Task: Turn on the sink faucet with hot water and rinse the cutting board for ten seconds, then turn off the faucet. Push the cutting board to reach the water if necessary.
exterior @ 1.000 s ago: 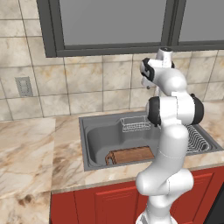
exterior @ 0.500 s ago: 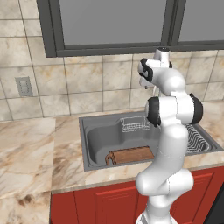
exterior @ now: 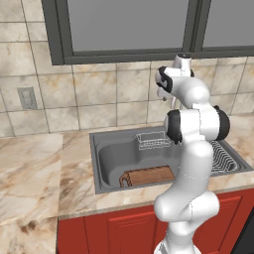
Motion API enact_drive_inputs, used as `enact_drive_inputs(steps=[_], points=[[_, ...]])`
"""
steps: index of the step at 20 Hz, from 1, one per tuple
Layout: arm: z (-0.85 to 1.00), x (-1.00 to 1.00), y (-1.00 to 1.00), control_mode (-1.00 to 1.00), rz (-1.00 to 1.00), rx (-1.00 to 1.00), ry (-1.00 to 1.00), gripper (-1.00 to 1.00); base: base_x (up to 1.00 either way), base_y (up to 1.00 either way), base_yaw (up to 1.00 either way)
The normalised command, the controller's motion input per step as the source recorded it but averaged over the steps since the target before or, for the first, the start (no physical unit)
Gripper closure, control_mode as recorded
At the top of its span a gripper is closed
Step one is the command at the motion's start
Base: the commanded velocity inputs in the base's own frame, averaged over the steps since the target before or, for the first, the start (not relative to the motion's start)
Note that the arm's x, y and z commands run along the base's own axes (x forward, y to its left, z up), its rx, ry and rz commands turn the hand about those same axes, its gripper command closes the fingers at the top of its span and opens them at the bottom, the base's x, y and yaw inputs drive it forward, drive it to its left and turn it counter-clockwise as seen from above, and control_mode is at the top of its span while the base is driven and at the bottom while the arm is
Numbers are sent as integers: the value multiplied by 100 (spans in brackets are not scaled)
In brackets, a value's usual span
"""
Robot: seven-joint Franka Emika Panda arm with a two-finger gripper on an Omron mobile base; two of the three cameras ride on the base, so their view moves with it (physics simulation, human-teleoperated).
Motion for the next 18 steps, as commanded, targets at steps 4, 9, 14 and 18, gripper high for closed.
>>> enact_drive_inputs(steps=[4,9,14,18], points=[[-5,6,32,-100,0,0,0,-100,0,0,0],[-4,6,31,-100,0,0,0,-100,0,0,0],[1,-2,12,-100,0,0,0,-100,0,0,0],[11,-27,0,-100,0,0,0,-100,0,0,0]])
